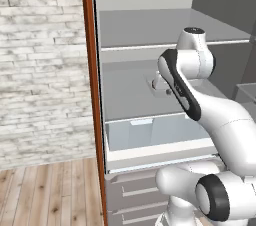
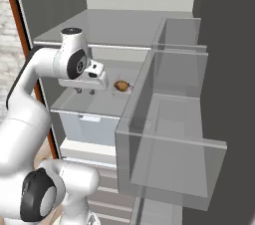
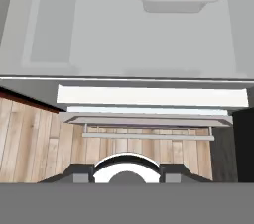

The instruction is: Place the tupperware containing the chicken drumstick and garlic meal in the microwave. Close the microwave door and press the start button to reheat the meal.

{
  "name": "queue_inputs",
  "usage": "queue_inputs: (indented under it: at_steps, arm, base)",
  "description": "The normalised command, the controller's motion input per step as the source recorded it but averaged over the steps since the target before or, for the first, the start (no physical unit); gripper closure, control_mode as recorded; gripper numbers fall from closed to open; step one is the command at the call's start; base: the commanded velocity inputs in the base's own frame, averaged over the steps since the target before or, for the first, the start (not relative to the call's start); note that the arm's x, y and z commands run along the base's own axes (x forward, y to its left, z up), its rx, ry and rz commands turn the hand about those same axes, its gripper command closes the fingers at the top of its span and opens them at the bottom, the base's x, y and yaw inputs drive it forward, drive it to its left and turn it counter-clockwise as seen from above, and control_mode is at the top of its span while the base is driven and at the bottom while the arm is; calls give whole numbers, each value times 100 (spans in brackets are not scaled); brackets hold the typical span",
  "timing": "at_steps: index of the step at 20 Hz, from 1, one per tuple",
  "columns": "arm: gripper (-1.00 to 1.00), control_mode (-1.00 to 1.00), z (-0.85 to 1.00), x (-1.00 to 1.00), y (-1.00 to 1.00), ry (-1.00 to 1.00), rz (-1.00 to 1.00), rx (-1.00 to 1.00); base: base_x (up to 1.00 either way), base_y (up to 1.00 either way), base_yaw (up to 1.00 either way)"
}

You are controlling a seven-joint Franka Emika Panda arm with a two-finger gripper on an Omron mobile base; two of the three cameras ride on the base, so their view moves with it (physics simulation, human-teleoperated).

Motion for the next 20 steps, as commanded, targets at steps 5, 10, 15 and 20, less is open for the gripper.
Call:
queue_inputs:
  at_steps: [5,10,15,20]
  arm:
    - [-100,-100,-9,-17,-6,-11,-6,0]
    - [-100,-100,-15,-8,-21,-33,-15,0]
    - [-100,-100,-23,0,-27,-34,-14,1]
    - [-100,-100,-37,0,-18,-28,-13,0]
  base:
    - [0,0,0]
    - [0,0,0]
    - [0,0,0]
    - [0,0,0]
